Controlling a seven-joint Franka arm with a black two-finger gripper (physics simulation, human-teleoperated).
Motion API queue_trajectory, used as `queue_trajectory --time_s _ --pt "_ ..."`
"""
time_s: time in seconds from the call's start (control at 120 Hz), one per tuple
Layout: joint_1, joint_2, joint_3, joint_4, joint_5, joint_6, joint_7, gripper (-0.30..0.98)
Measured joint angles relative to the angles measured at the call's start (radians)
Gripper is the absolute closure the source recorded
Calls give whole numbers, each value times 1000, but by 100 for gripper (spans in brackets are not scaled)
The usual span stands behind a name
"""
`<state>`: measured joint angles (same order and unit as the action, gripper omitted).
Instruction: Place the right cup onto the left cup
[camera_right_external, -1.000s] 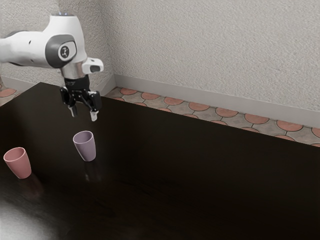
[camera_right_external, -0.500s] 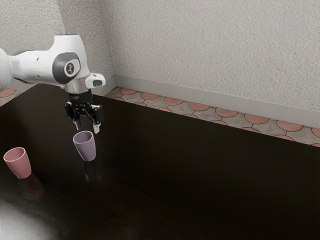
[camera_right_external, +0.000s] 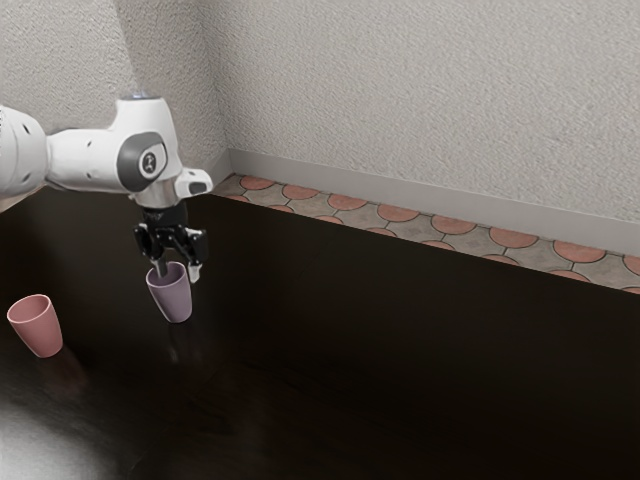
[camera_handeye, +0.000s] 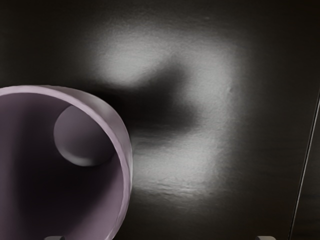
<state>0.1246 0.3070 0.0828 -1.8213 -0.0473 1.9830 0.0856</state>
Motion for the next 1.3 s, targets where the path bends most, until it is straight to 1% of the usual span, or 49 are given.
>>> queue_trajectory --time_s 0.367,0.5,0.733,0.85,0.967,1.092,1.3 --pt "23 83 0 31 -12 40 6 24" --pt "24 105 0 45 -13 47 9 34" --pt "29 119 1 64 -14 47 13 59" --pt "30 119 1 68 -14 44 14 69" --pt "30 117 4 68 -14 43 15 74" --pt "30 102 4 65 -13 44 15 76" --pt "37 3 5 14 -8 36 12 78"
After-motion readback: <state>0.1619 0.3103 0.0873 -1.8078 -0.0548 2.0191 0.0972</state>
